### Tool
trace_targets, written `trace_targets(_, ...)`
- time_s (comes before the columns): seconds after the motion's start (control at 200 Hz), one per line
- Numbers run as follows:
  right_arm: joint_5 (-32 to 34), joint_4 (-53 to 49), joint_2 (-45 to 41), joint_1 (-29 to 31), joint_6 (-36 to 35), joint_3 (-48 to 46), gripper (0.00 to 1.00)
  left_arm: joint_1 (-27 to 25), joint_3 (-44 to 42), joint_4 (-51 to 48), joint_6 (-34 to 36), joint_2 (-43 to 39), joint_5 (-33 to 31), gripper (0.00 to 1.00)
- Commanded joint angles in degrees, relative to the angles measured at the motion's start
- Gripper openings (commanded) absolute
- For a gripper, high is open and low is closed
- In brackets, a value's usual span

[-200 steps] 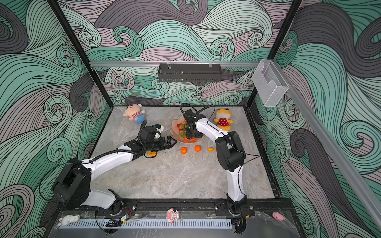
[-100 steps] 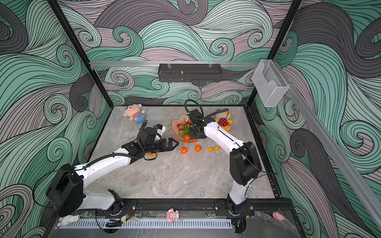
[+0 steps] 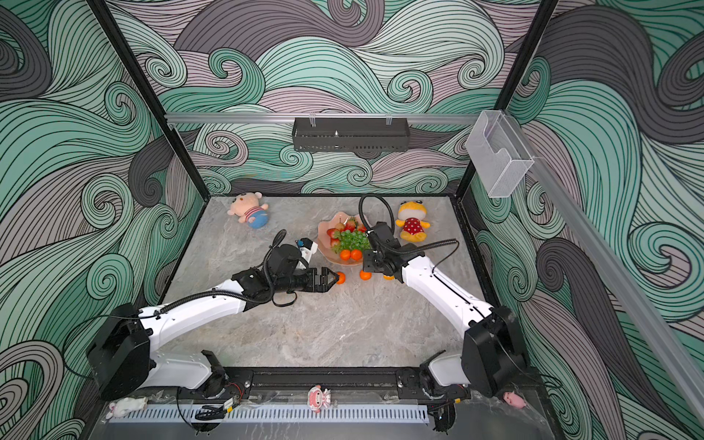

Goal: Place and organize the fake fruits in the fruit bowl
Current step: 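Move the open right gripper back toward the remaining tangerines, then lower the right gripper onto another tangerine and close it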

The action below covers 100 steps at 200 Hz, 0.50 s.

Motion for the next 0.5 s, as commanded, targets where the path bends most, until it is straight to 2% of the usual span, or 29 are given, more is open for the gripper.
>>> trace_targets(0.0,-2.29,-0.32,-1.11,-0.18,0.07,-2.07,0.51,-1.03,1.85,-0.64,0.82,1.40,-1.49,0.99)
trace_targets(0.205,-3.48,-1.37,1.55,-0.60,0.94,-4.28,0.48,-2.42,2.05,0.74,0.39,3.19,-1.62,0.99)
trace_targets(0.495,-6.02,0.88,5.18,-2.46,1.11,-6.12,0.54,-3.27,3.72,1.41,0.81,7.82,0.58,0.98)
